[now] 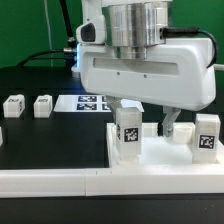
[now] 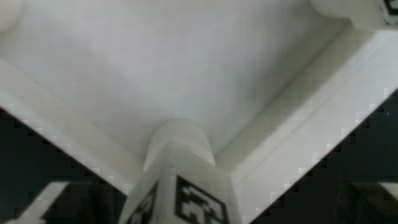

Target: Assemble square table

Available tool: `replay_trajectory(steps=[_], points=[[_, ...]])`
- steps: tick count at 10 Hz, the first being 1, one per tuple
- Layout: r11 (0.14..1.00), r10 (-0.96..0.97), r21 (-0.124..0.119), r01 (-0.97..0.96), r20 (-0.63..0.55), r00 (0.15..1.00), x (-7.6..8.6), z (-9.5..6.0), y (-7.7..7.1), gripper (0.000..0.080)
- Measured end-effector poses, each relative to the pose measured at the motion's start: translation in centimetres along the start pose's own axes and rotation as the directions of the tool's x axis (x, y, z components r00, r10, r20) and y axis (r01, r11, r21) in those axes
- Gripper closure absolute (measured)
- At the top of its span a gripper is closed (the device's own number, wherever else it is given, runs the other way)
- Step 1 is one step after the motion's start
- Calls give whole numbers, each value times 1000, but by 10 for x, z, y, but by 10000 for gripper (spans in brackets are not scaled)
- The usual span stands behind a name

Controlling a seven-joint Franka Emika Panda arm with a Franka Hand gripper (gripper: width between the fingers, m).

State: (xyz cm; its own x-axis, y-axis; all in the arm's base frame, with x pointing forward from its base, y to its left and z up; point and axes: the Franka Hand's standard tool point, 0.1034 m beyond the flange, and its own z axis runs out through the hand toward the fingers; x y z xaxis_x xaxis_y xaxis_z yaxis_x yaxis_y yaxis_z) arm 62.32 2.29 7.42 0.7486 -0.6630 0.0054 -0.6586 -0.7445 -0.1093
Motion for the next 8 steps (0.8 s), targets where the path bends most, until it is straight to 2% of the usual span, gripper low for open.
replay_trajectory(steps=[3,4,5,8], points=[[979,-204,-1,204,-1,979,1,0,2,150],[934,-356,-7,356,-5,934,6,-1,7,150],[903,-430,-8,430,-9,903,10,-1,10,150],[823,-568,-12,568,-10,823,13,-3,12,150]])
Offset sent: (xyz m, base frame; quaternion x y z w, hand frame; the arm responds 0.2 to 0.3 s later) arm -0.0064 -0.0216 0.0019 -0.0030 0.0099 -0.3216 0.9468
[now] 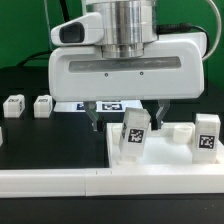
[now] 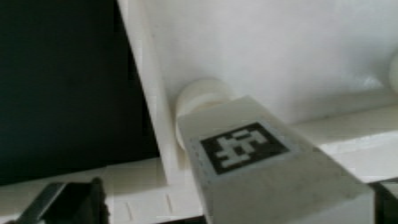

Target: Assemble square table

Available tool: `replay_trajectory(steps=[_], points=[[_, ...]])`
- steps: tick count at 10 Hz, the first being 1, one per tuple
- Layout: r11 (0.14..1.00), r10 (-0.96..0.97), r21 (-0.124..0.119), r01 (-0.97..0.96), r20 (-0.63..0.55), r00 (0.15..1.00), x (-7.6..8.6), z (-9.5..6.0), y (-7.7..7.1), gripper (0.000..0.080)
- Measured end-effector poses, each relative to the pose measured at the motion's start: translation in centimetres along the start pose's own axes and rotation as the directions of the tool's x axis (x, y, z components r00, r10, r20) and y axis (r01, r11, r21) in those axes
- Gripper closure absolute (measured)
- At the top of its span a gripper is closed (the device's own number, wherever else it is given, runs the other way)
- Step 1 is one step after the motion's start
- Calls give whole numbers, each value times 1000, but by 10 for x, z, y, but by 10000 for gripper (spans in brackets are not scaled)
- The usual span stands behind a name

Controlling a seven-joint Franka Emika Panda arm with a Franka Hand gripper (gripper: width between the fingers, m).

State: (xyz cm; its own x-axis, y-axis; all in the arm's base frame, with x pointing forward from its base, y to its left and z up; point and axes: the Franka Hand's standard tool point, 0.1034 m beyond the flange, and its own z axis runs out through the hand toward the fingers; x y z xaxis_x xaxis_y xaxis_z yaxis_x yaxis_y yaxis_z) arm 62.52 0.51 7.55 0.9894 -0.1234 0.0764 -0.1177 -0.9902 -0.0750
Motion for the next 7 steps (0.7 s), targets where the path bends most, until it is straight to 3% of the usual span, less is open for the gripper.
replay_trajectory(steps=[2,4,5,6,7], points=[[1000,17,1,-17,-9,1000,0,1,-3,150],[996,92,5,-92,-9,996,0,1,-3,402],[987,160,5,-160,-8,987,0,1,-4,402],[982,188,5,-188,-8,982,0,1,-3,508],[960,281,6,-281,-8,960,0,1,-3,508]])
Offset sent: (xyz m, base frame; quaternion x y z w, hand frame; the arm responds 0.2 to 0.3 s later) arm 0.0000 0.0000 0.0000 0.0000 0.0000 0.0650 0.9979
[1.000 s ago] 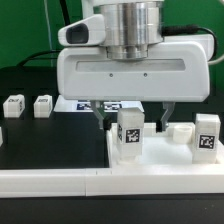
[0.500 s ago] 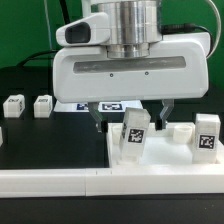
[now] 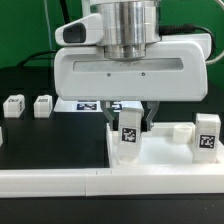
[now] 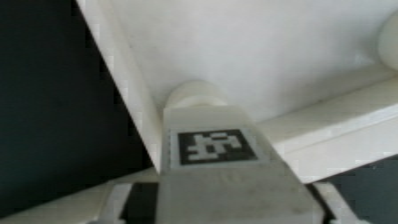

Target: Assemble square table

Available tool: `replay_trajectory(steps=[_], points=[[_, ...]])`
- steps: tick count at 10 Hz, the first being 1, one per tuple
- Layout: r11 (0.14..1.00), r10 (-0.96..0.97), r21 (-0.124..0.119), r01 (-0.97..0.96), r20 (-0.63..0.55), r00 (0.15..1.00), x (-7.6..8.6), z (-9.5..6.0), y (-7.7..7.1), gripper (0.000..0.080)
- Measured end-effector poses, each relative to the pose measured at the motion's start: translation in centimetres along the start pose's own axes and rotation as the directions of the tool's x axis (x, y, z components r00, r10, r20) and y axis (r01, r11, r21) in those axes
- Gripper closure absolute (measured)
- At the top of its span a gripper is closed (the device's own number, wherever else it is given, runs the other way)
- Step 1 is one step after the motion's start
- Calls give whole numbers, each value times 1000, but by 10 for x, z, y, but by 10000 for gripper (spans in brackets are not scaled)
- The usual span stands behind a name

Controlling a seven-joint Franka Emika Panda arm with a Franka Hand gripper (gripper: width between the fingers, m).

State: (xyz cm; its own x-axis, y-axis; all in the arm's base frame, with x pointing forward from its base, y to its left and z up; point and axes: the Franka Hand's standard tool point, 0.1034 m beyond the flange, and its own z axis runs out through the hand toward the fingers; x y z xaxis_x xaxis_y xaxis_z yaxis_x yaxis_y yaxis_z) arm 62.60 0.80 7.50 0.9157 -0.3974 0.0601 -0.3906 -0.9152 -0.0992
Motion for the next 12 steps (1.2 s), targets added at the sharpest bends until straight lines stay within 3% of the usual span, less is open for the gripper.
replay_trajectory(steps=[3,5,7,9,11,12], points=[[947,320,11,-320,6,947,2,1,3,508],[747,664,22,-665,48,747,1,2,5,508],[556,829,16,-831,65,556,0,2,3,508],[426,902,20,-905,73,426,0,3,4,508],[524,849,24,-851,61,525,1,2,4,508],[679,733,34,-734,32,680,3,1,2,423]])
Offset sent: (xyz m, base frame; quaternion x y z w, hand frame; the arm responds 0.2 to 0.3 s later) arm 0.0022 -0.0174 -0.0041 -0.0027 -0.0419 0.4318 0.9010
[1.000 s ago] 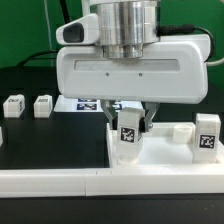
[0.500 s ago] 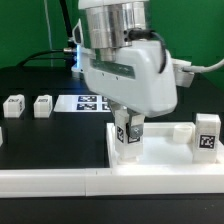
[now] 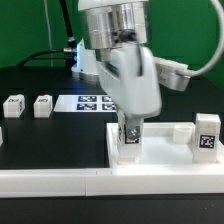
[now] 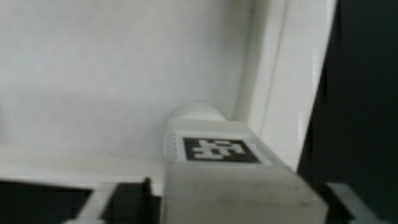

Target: Assemble square table

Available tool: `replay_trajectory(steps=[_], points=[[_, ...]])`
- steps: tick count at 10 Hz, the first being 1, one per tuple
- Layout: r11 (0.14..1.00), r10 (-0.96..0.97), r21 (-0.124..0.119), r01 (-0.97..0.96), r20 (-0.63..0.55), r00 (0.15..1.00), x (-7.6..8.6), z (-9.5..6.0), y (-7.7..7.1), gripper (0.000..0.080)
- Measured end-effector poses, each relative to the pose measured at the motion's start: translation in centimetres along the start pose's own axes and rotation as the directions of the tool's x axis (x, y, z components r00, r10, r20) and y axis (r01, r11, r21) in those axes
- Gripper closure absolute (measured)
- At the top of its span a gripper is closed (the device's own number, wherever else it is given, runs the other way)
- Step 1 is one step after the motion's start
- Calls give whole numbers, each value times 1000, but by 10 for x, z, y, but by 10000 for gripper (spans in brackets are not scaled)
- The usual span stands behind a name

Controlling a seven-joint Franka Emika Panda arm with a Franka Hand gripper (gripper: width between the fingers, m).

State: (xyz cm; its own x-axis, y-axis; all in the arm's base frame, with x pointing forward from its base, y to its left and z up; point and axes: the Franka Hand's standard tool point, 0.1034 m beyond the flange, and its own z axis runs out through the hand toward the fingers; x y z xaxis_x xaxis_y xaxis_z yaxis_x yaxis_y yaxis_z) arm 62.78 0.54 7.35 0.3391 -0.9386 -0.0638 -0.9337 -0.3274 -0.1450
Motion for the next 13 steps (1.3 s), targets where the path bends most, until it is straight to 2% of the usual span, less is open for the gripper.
replay_trajectory(steps=[1,2,3,5,6,7,9,10,11,13], points=[[980,-200,5,200,-21,980,0,-1,-3,248],[953,-302,2,302,-30,953,-3,-1,-5,248],[927,-376,-2,376,-30,926,-1,-1,-4,173],[873,-487,-8,487,-31,873,-1,0,-4,154],[818,-575,-14,575,-31,817,0,-1,-4,150],[722,-692,-30,691,-33,721,0,-1,-4,150],[548,-836,-45,835,-23,548,-1,0,-2,150],[519,-855,-47,854,-21,518,-1,0,-2,150],[525,-851,-47,850,-21,525,-1,1,-2,150],[553,-833,-47,832,-22,553,-1,1,-1,431]])
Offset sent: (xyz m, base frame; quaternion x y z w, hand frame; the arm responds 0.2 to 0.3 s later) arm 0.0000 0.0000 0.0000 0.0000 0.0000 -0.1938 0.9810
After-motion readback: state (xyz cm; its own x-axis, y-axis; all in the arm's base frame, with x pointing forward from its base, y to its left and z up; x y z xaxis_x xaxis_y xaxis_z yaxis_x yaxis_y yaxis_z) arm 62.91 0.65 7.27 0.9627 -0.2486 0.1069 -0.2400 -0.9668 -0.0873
